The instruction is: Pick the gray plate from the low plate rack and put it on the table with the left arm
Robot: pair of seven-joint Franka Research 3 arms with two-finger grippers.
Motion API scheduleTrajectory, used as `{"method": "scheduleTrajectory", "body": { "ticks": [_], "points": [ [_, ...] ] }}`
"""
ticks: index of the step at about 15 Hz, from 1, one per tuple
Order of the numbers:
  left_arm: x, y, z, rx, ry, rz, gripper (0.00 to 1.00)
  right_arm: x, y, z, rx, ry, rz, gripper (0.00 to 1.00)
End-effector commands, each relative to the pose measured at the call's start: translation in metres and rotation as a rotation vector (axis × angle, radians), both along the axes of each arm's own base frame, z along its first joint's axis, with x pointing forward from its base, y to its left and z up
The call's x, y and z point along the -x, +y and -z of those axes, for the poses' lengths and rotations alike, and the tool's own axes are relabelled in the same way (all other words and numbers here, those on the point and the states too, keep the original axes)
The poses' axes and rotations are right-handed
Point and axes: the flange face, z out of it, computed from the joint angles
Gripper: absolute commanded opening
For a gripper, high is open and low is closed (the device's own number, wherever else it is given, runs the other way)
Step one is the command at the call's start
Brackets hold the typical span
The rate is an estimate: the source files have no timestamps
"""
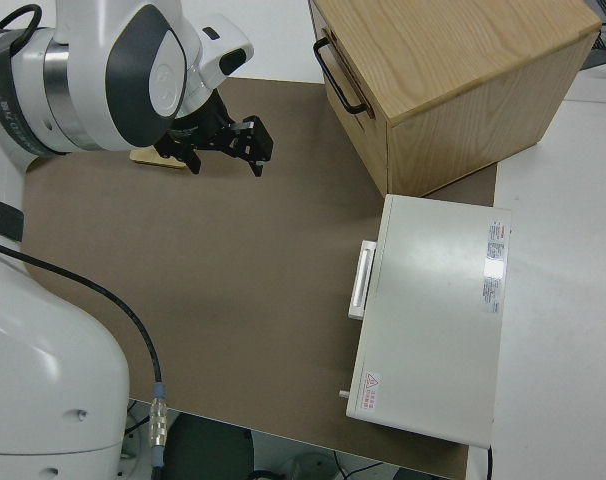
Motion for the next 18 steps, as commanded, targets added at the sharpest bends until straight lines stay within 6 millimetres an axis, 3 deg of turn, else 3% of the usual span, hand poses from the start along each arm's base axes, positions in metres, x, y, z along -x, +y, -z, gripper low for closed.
{"method": "scheduleTrajectory", "body": {
  "ticks": [1,6,10,15,18],
  "points": [
    [-0.001,-0.001,-0.043,-0.027,0.024,0.006,0.1,0.002,-0.002,-0.003,-0.017,0.008,0.015,0.99],
    [-0.004,-0.006,-0.073,-0.036,0.03,-0.008,0.09,0.002,-0.002,-0.003,-0.017,0.008,0.015,0.99],
    [-0.003,-0.003,-0.116,-0.036,0.001,-0.019,0.09,0.002,-0.002,-0.003,-0.017,0.008,0.015,0.99],
    [-0.009,-0.026,-0.167,-0.063,-0.035,-0.017,0.08,0.002,-0.002,-0.003,-0.017,0.008,0.015,0.987],
    [-0.015,-0.04,-0.182,-0.058,-0.057,-0.039,0.07,0.002,-0.002,-0.003,-0.017,0.008,0.015,0.987]
  ]
}}
